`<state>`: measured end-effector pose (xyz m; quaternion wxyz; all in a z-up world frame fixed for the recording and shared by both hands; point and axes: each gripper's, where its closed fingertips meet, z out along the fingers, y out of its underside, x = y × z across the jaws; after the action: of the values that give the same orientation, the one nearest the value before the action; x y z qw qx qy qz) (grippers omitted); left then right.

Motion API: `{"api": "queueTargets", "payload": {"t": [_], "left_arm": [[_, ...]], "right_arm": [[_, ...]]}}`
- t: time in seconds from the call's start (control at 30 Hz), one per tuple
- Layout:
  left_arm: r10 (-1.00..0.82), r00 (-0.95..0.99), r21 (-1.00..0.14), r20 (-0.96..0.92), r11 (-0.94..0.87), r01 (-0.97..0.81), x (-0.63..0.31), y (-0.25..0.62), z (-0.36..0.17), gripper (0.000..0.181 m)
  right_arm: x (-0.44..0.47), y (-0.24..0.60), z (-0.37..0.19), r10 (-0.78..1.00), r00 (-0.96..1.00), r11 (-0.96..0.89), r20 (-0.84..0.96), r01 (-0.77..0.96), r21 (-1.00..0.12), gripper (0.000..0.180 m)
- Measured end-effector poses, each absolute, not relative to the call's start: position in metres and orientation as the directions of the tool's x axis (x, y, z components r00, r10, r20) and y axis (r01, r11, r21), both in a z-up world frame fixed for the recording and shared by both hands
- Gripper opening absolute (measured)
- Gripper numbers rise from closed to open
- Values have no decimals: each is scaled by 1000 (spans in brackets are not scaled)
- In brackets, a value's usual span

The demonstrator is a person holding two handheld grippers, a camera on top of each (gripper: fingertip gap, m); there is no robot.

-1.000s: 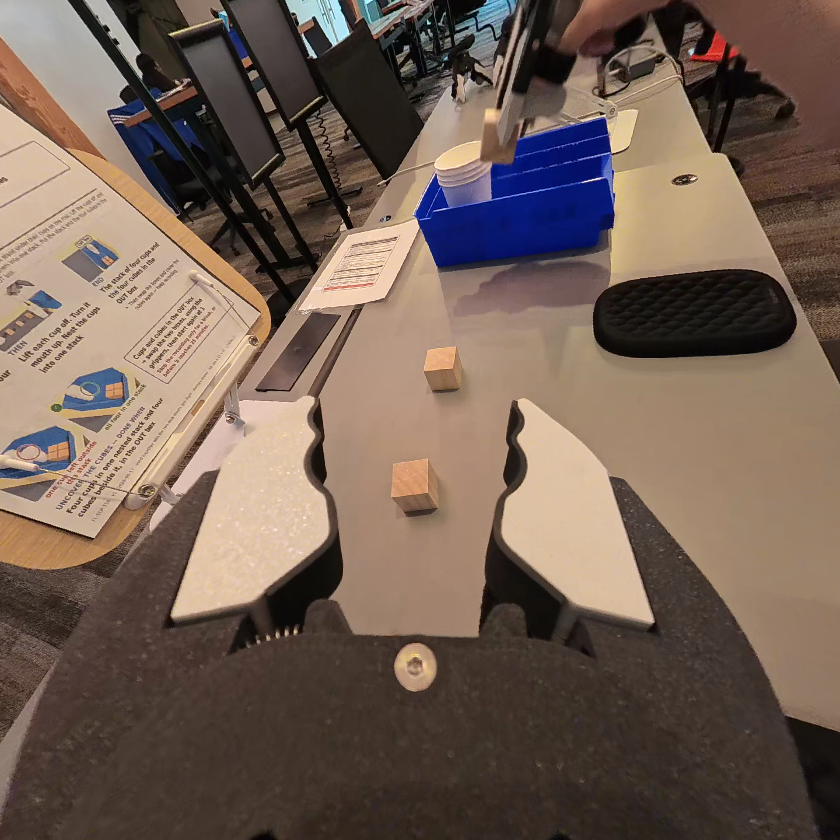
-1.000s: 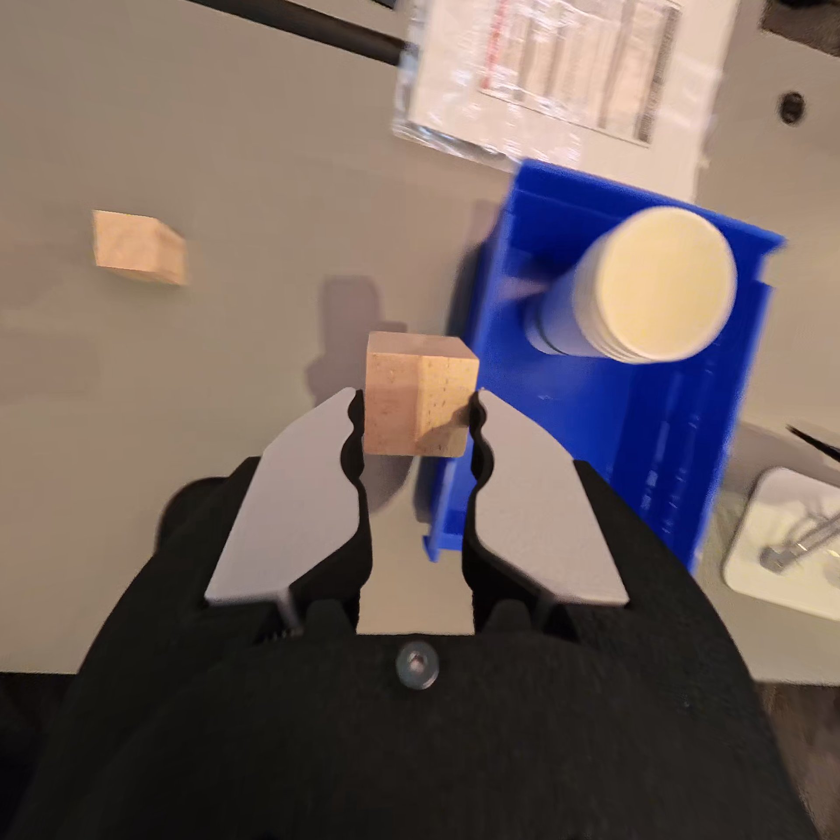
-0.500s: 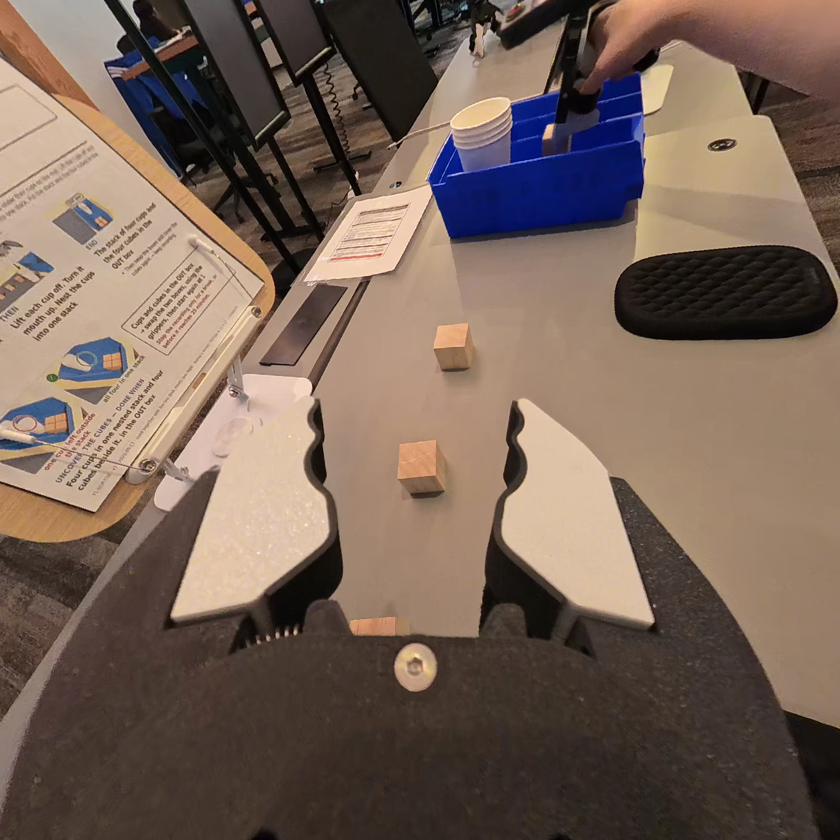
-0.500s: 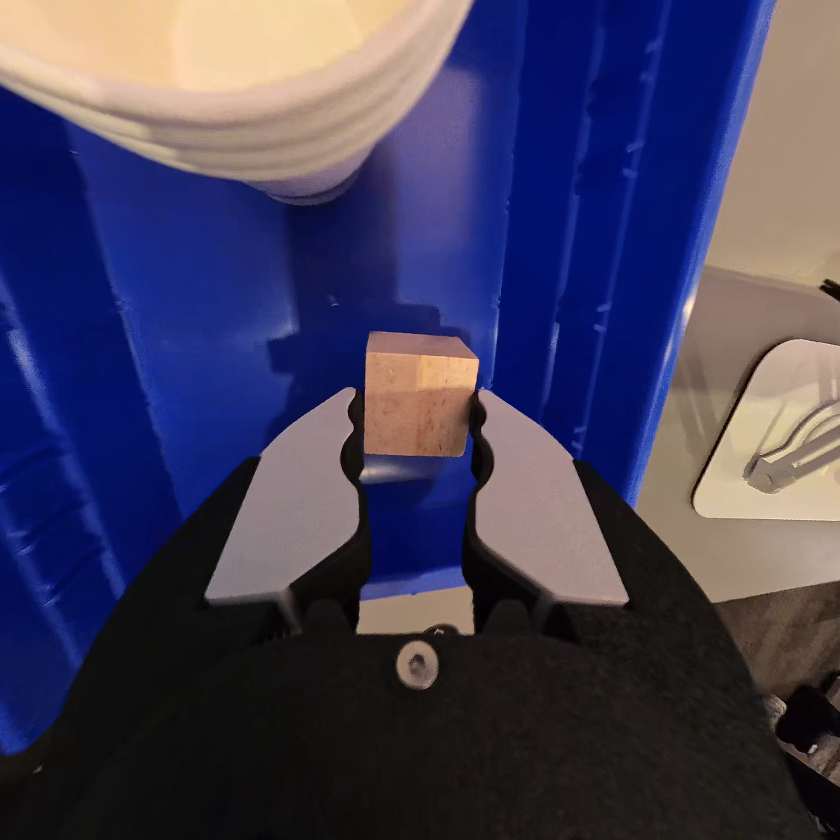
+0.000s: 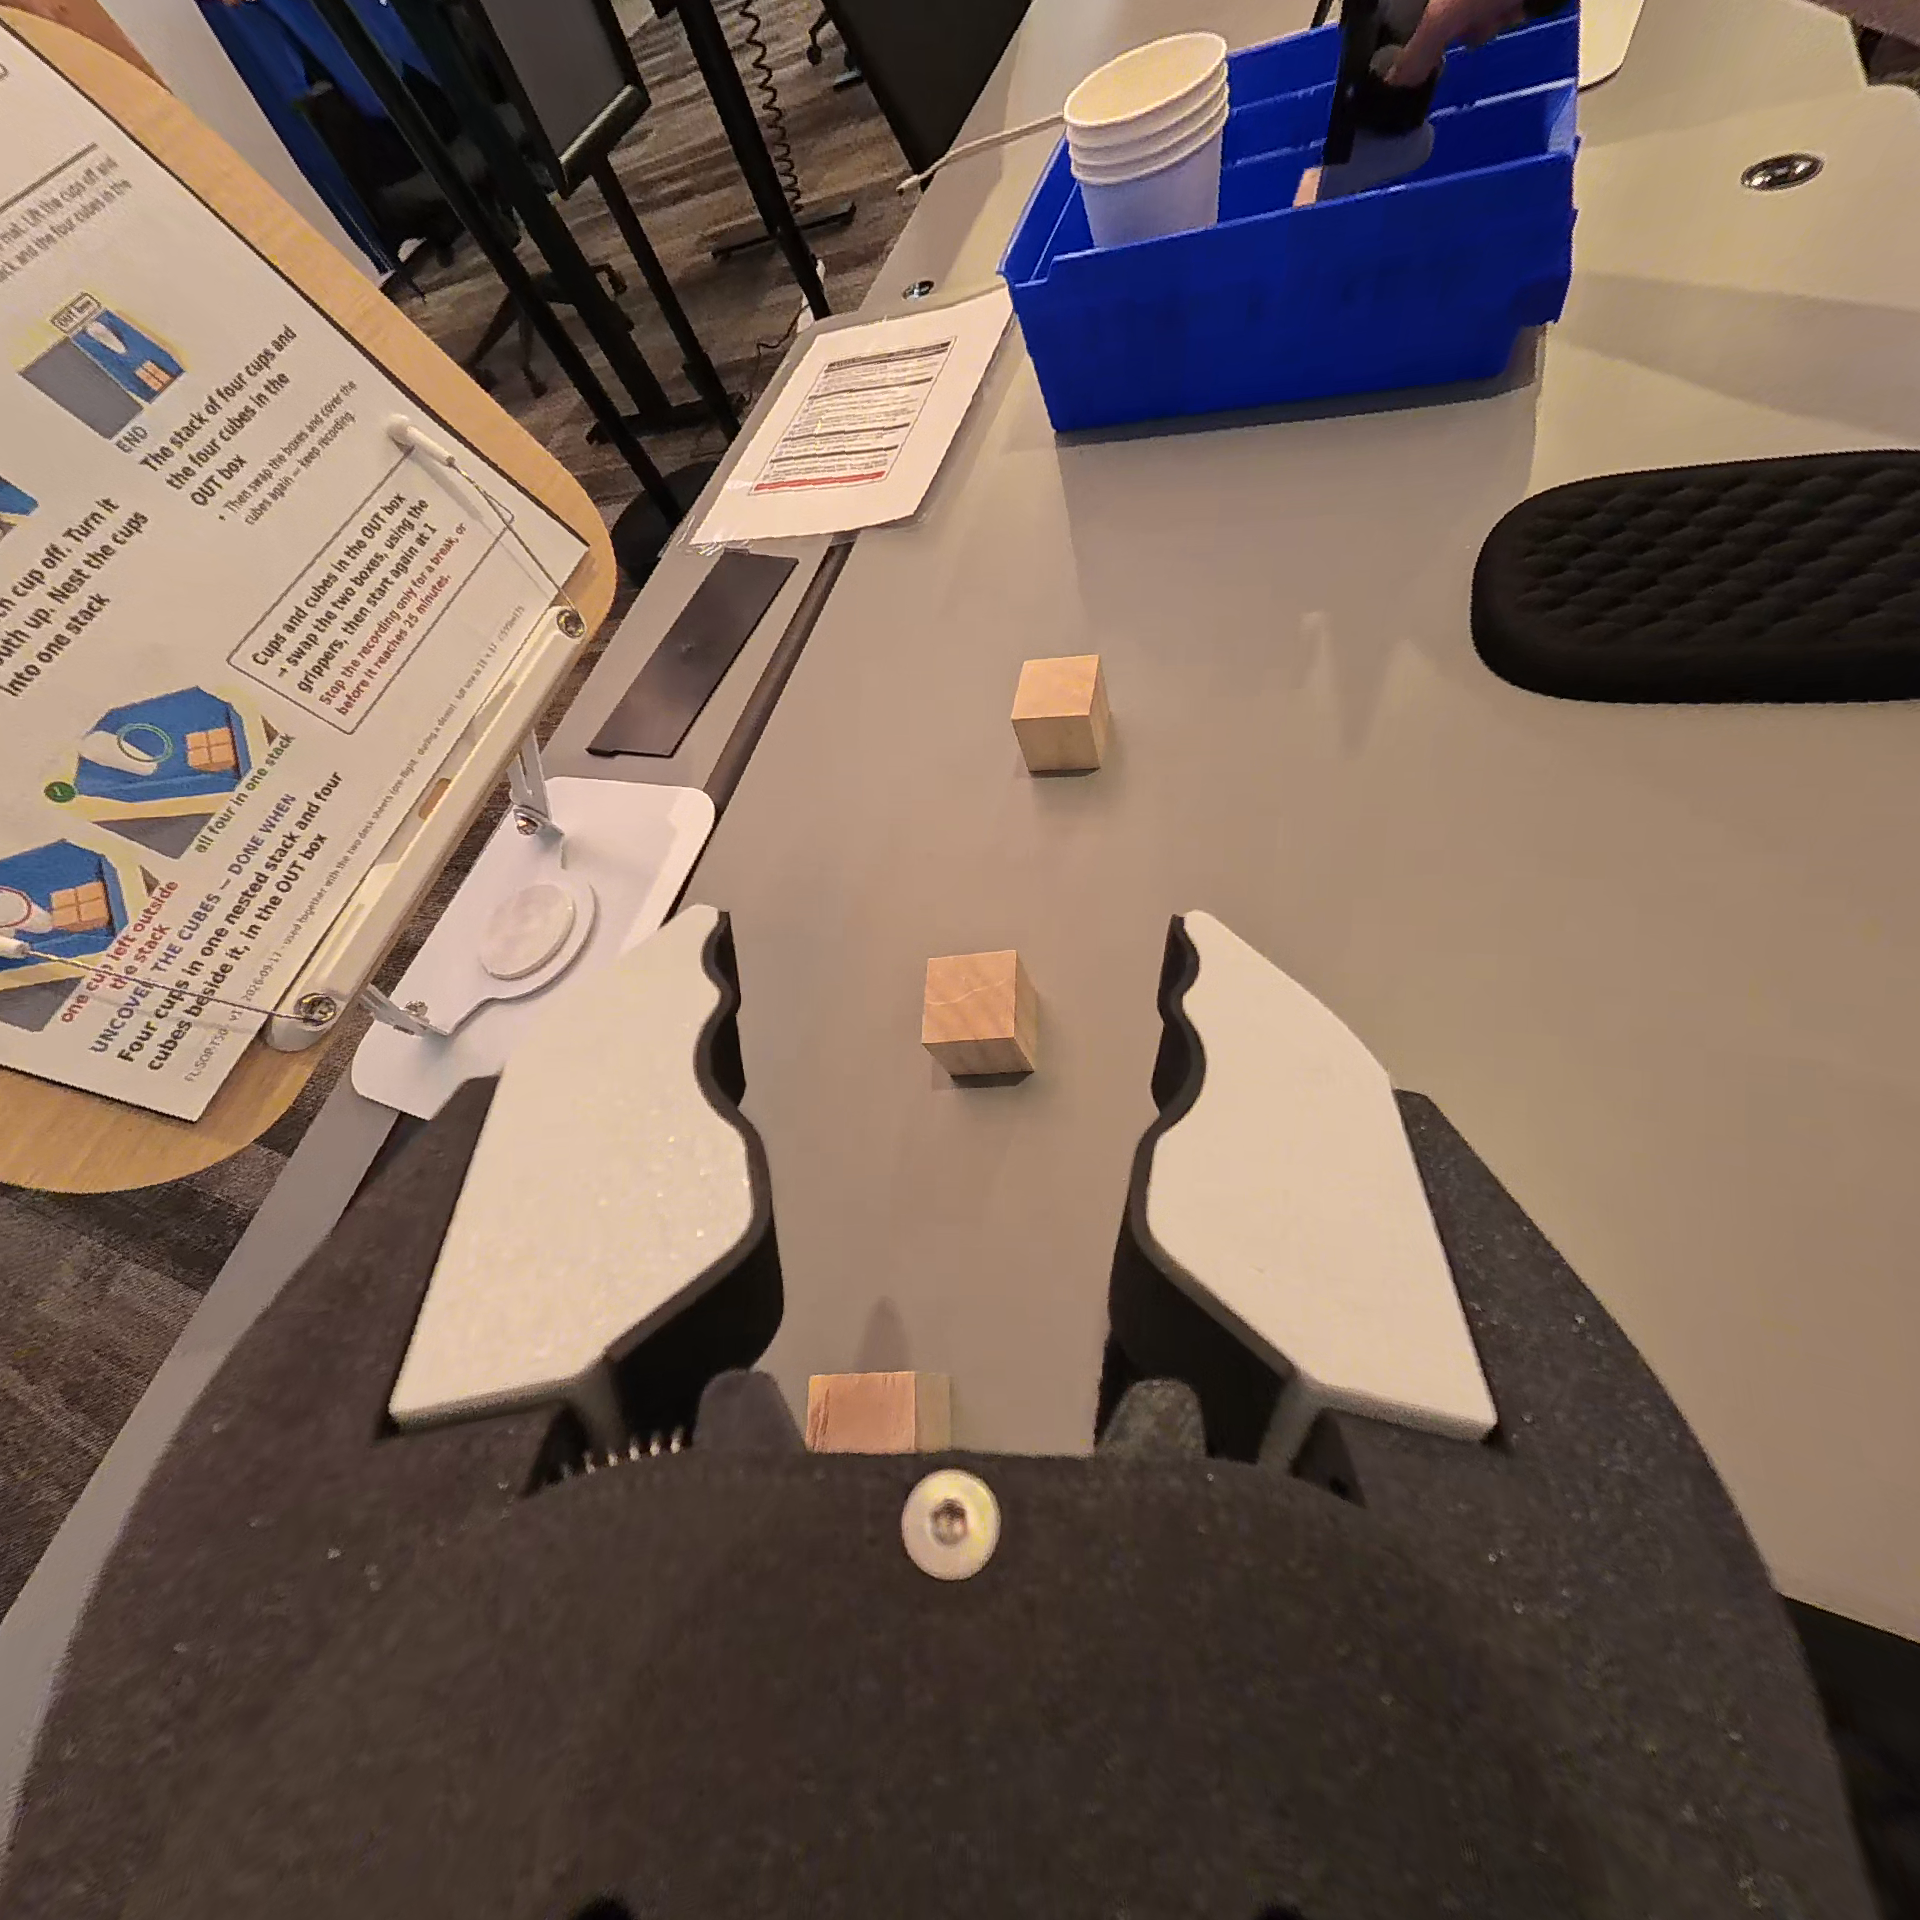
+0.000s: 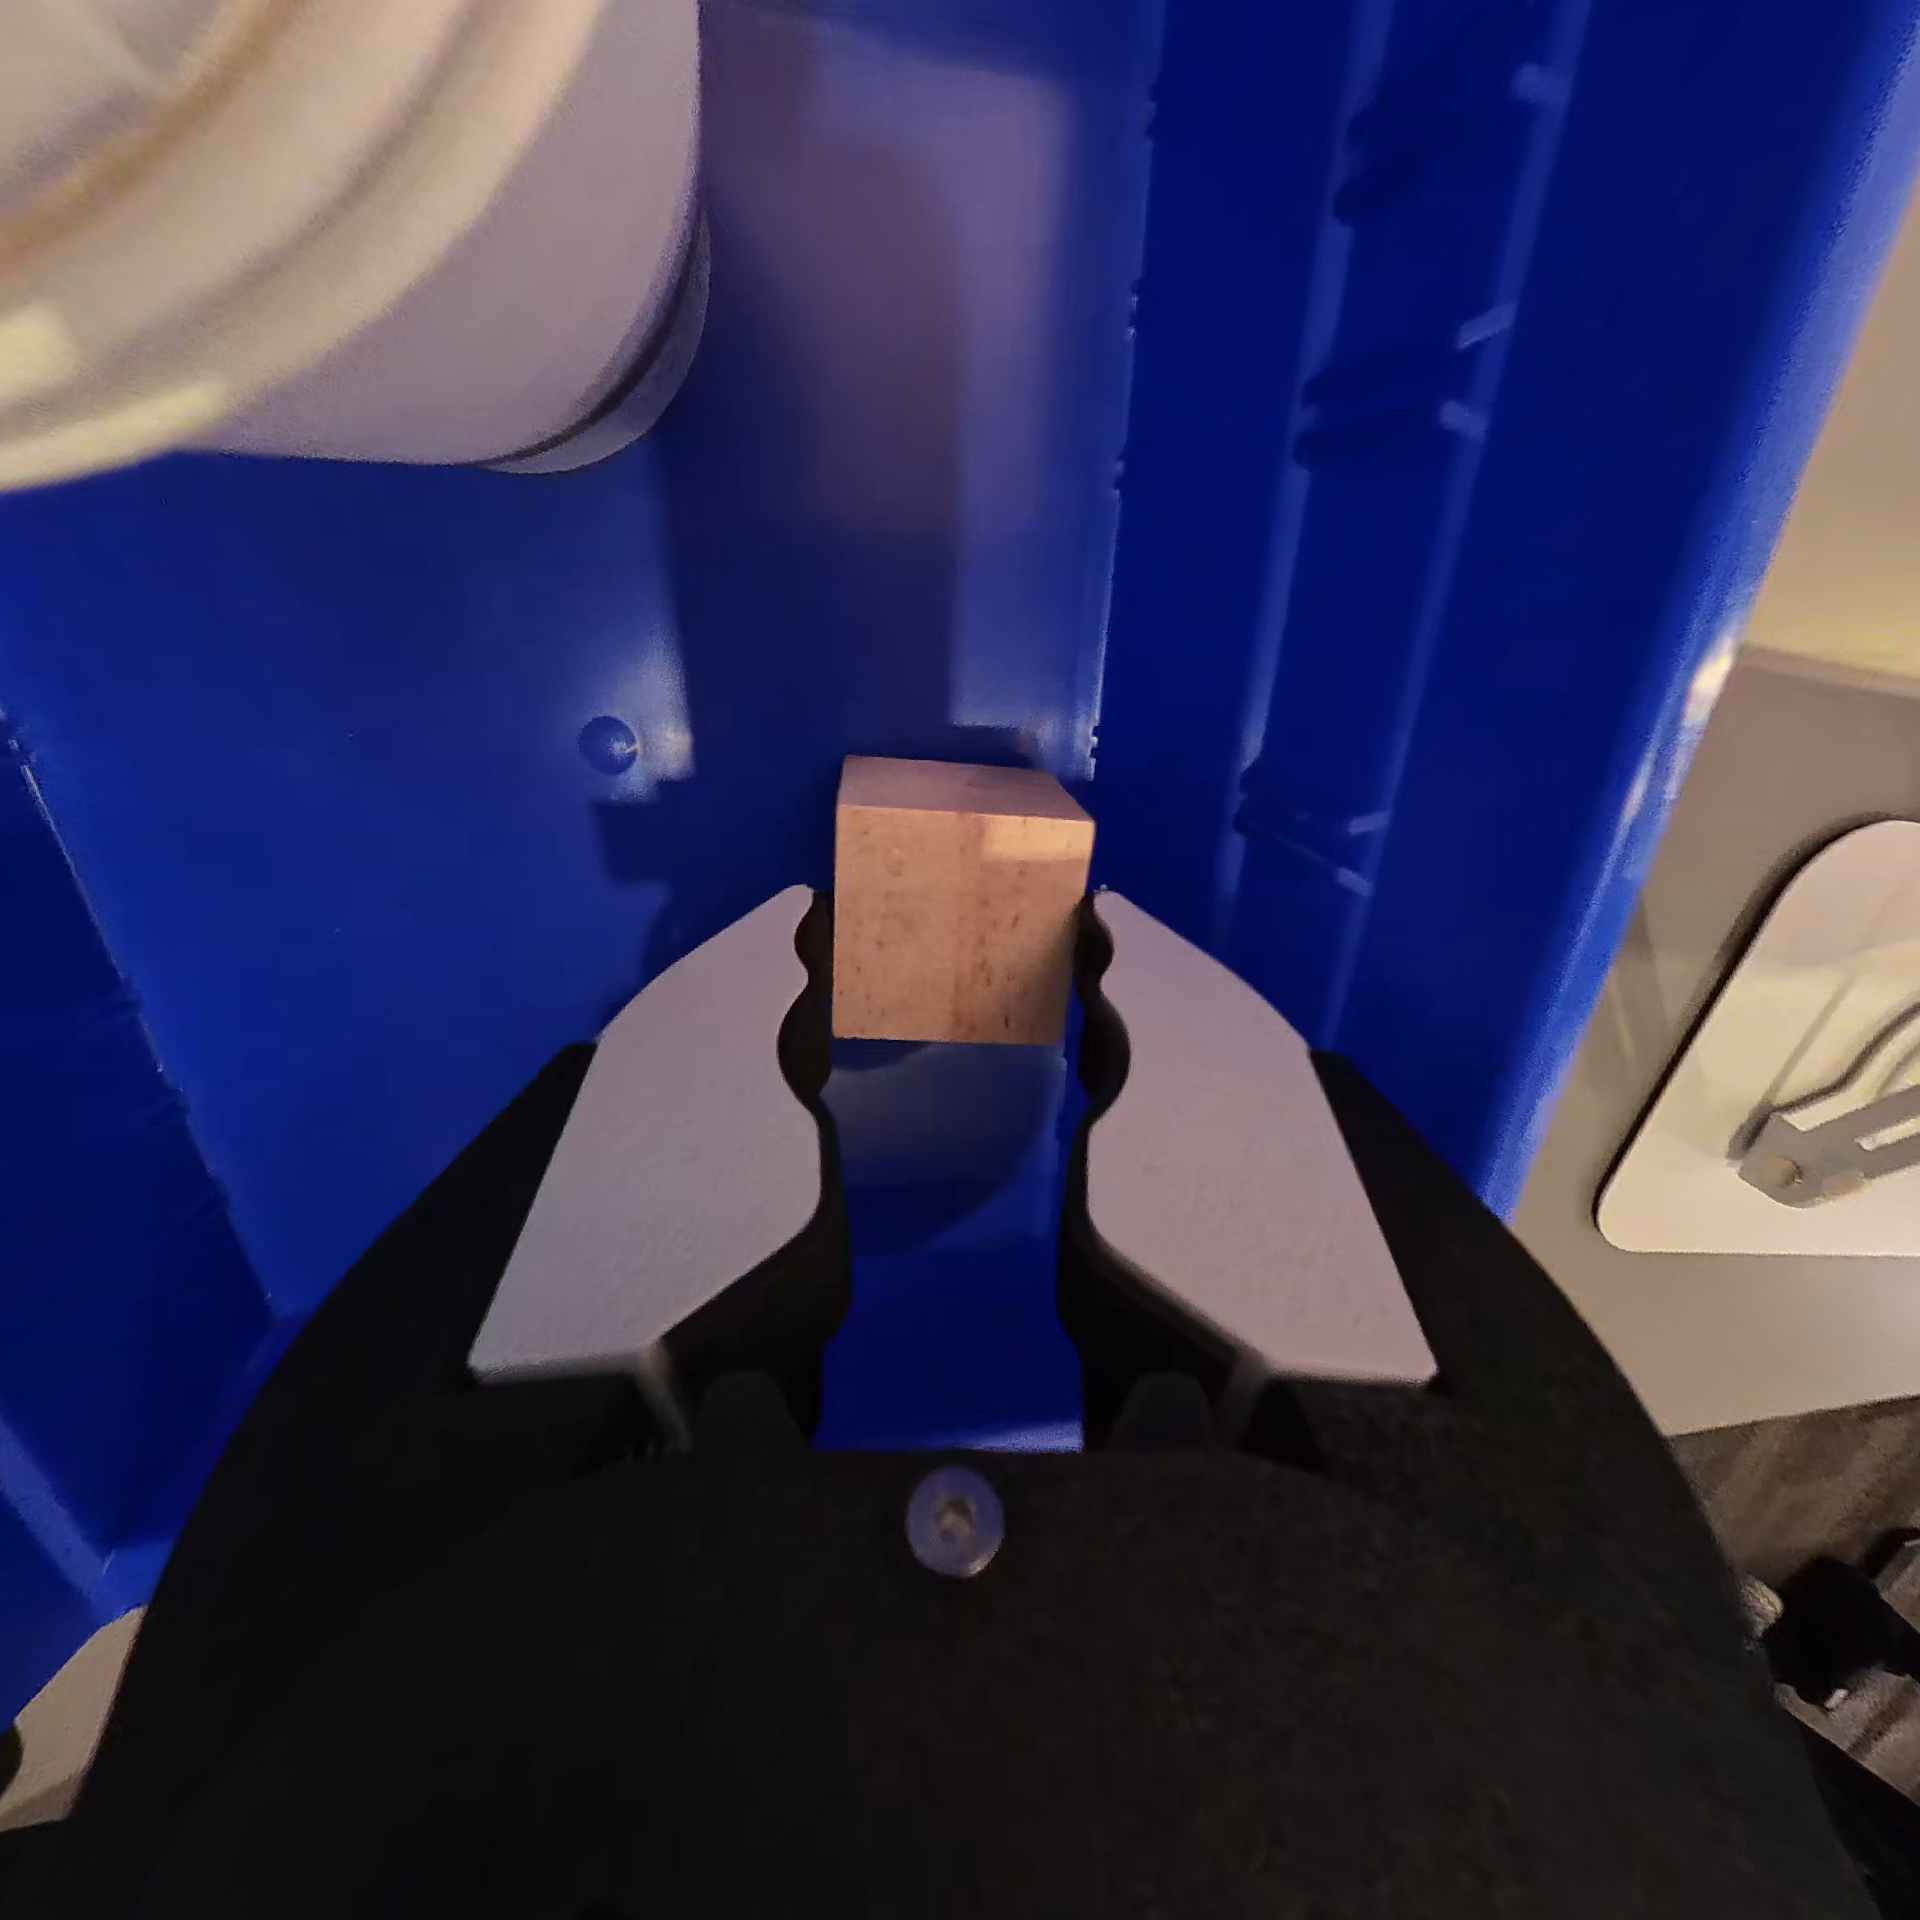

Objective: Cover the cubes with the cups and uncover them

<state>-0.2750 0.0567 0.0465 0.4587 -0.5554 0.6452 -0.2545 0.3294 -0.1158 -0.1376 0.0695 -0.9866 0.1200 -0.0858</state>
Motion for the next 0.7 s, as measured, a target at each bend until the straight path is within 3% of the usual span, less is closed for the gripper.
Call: {"api": "queueTargets", "payload": {"t": [0.4, 0.7], "left_arm": [[-950, 34, -839, -311, 257, -479, -275, 55, 48, 77], [-948, 42, -857, -317, 266, -442, -281, 53, 58, 77]], "right_arm": [[327, -123, -144, -226, 961, -970, 161, -207, -130, 51], [320, -125, -97, -295, 931, -938, 217, -238, -252, 60]]}}
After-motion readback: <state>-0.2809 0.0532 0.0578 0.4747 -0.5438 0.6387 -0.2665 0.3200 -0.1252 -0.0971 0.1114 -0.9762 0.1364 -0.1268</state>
